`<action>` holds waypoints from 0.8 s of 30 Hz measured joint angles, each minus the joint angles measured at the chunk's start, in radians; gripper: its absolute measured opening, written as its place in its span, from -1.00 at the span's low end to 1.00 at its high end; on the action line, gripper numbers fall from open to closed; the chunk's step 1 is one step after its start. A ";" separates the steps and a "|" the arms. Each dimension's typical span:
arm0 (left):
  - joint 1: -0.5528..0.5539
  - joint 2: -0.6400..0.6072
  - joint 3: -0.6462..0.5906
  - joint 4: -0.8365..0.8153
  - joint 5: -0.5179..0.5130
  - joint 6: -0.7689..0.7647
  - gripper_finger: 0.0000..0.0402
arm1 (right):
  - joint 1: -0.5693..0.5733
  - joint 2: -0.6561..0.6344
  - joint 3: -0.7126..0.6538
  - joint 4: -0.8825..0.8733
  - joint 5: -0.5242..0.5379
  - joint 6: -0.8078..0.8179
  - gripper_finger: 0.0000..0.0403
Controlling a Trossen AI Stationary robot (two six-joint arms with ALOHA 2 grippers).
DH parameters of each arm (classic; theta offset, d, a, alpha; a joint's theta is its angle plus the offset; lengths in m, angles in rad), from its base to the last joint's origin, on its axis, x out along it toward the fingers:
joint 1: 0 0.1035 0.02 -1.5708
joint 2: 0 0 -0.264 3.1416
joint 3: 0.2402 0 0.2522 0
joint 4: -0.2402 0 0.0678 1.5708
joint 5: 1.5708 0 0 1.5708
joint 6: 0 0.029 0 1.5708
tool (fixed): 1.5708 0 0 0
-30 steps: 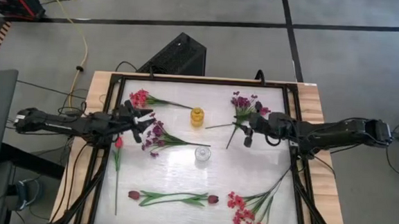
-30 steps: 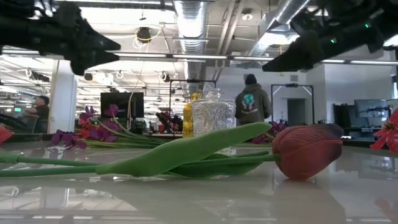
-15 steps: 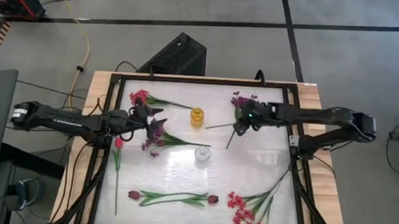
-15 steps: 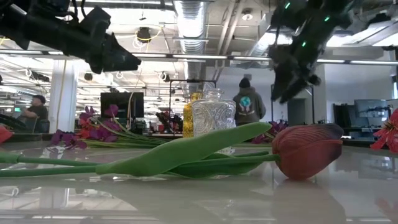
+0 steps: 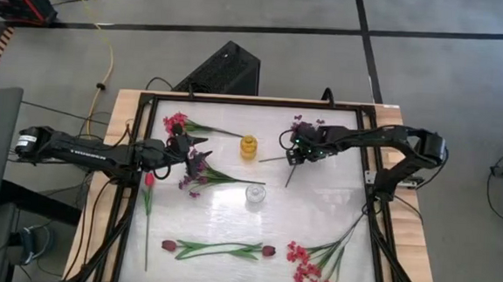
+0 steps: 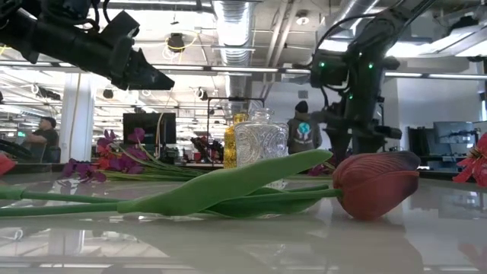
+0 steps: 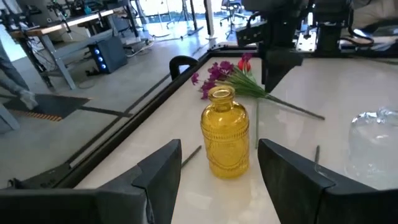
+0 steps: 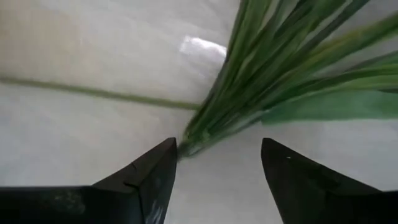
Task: Sort flowers into vase by color
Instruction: Put the top purple flowers into the yellow vase
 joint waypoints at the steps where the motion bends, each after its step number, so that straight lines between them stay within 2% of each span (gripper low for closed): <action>1: 0.000 0.000 0.000 -0.010 0.000 0.001 0.01 | 0.003 0.007 0.000 0.006 0.000 0.012 0.29; 11: 0.000 0.000 -0.001 -0.033 -0.003 0.123 0.01 | 0.060 0.018 0.000 0.080 0.054 0.156 0.29; 19: 0.000 0.000 -0.001 -0.019 -0.003 0.167 0.01 | 0.086 0.106 0.004 0.065 0.081 0.187 0.29; 22: 0.000 0.000 -0.001 0.001 -0.005 0.186 0.01 | 0.084 0.130 0.007 0.071 0.087 0.127 0.18; 24: 0.003 0.000 -0.001 0.019 -0.005 0.187 0.01 | 0.087 0.135 0.016 0.050 0.113 0.111 0.00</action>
